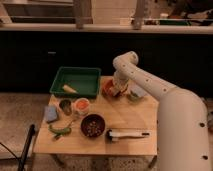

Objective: Wipe red bowl with eraser

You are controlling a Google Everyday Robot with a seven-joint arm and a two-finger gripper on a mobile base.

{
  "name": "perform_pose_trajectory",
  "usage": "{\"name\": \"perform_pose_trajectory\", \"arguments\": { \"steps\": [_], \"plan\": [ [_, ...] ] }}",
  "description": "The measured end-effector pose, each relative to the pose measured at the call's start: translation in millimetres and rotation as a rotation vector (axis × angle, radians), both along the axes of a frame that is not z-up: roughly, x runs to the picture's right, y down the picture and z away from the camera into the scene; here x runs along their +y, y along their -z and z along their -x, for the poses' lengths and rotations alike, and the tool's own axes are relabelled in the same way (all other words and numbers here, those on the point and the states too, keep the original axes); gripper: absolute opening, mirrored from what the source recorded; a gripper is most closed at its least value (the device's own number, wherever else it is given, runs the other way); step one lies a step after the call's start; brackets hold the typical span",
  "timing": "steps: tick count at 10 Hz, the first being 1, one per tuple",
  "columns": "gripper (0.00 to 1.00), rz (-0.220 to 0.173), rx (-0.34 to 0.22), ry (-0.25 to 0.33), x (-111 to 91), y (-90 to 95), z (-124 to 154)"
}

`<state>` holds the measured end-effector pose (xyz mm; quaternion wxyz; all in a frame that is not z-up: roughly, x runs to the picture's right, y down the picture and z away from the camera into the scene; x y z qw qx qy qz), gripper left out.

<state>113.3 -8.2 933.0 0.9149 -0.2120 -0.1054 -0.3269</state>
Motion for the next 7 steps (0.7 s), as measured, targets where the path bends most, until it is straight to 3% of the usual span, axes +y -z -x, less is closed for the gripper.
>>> {"name": "perform_pose_trajectory", "arguments": {
  "steps": [7],
  "plan": [
    [0.00, 0.025, 0.017, -0.021, -4, -19.5, -5]
  ]
}}
